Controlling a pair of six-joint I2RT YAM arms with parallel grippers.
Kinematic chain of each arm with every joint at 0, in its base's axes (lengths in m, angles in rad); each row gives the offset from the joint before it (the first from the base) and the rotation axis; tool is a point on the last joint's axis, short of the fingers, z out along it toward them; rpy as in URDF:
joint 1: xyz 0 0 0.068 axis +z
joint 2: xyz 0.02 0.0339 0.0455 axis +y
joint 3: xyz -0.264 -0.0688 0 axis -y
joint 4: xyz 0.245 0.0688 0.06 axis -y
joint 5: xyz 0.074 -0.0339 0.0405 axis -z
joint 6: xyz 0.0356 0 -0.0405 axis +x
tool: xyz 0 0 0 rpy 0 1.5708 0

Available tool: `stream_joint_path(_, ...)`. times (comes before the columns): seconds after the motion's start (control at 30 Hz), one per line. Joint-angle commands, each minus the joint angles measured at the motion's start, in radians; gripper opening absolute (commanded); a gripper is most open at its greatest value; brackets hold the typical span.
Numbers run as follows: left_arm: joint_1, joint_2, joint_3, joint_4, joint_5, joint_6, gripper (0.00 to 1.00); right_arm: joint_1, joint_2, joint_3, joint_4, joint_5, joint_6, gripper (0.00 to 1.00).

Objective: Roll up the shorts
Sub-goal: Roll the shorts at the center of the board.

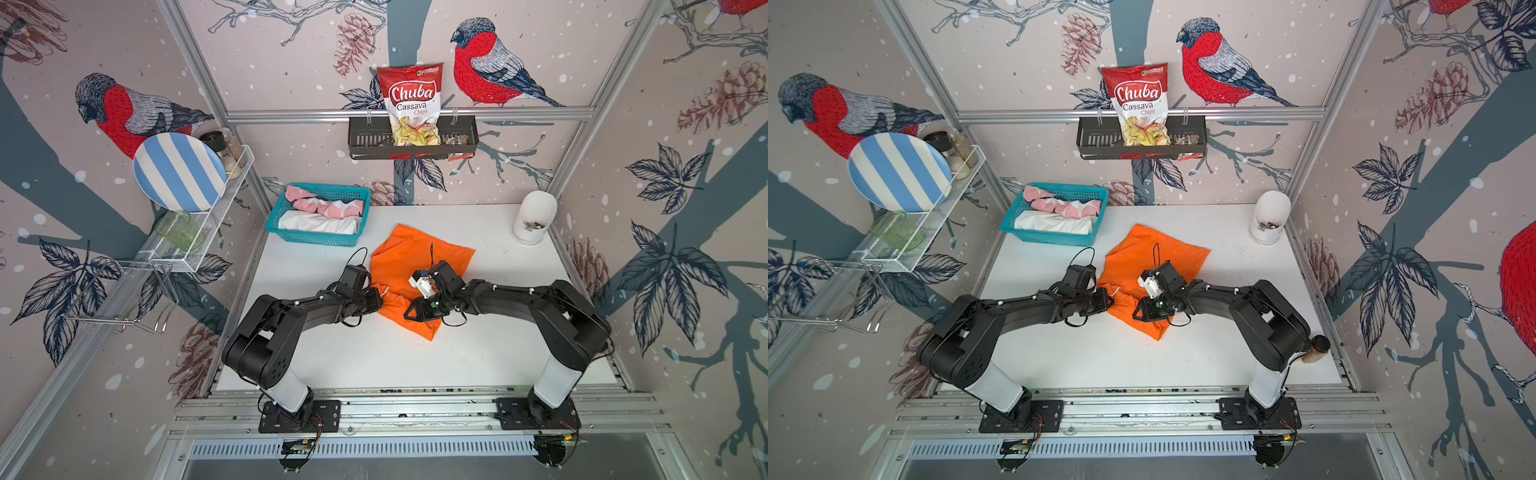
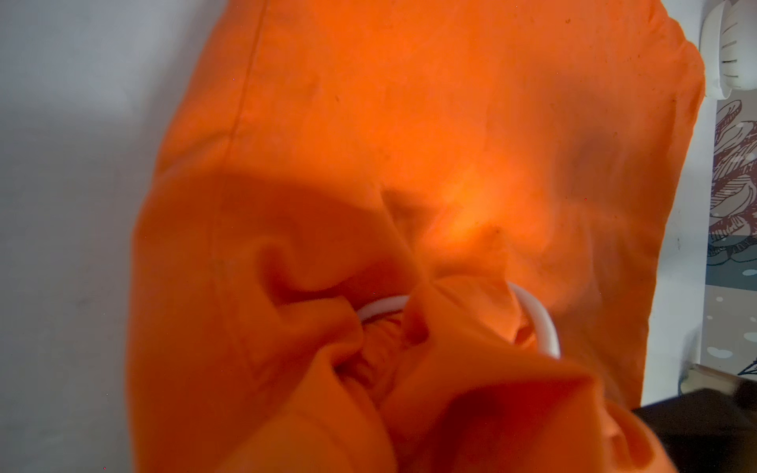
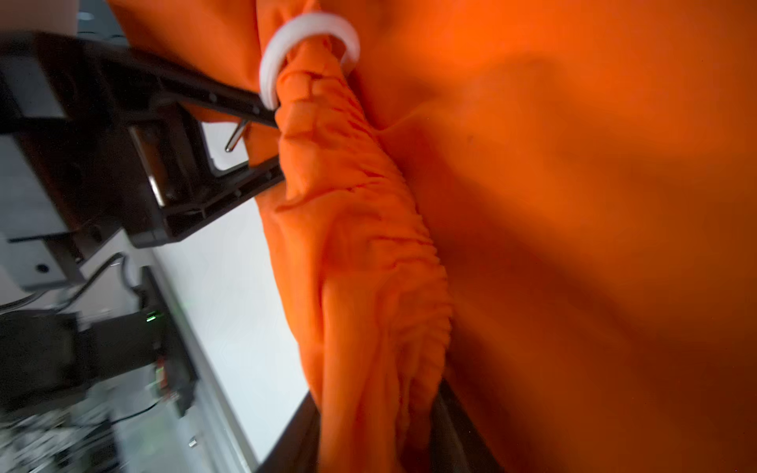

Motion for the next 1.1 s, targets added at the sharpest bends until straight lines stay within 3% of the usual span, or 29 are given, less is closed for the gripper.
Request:
stream_joint_path(0.0, 0.003, -0.007, -0.001, -0.166, -0.104, 0.037, 0.10, 0.104, -0.069, 0.064, -0.246, 0.490, -0.073, 0.55)
stream_joint_path(0.07, 0.003, -0.014, 0.003, -0.186, -0.101, 0.043, 0.09, 0.183, -0.076, 0.120, -0.310, 0.693, -0.087, 0.60)
stream_joint_path(0.17, 0.002, -0.027, 0.012, -0.217, -0.094, 0.049, 0.09, 0.291, -0.068, 0.175, -0.349, 0.900, -0.120, 0.65)
stream_joint_path(0.3, 0.003, -0.062, 0.022, -0.248, -0.088, 0.049, 0.09, 0.409, -0.037, 0.205, -0.313, 0.956, -0.211, 0.75)
stream_joint_path(0.5, 0.003, -0.091, 0.035, -0.275, -0.065, 0.047, 0.09, 0.529, 0.138, 0.268, -0.300, 1.069, -0.329, 0.87)
stream_joint_path(0.77, 0.004, -0.102, 0.047, -0.304, -0.043, 0.061, 0.09, 0.543, 0.259, 0.221, -0.245, 1.071, -0.418, 0.95)
stream_joint_path(0.8, 0.004, -0.103, 0.049, -0.308, -0.041, 0.064, 0.10, 0.539, 0.265, 0.211, -0.240, 1.081, -0.423, 0.93)
stream_joint_path(0.93, 0.006, -0.097, 0.062, -0.323, -0.035, 0.077, 0.11, 0.515, 0.272, 0.180, -0.240, 1.106, -0.439, 0.68)
stream_joint_path(1.07, 0.013, -0.100, 0.069, -0.324, -0.032, 0.083, 0.12, 0.510, 0.242, 0.170, -0.235, 1.089, -0.440, 0.32)
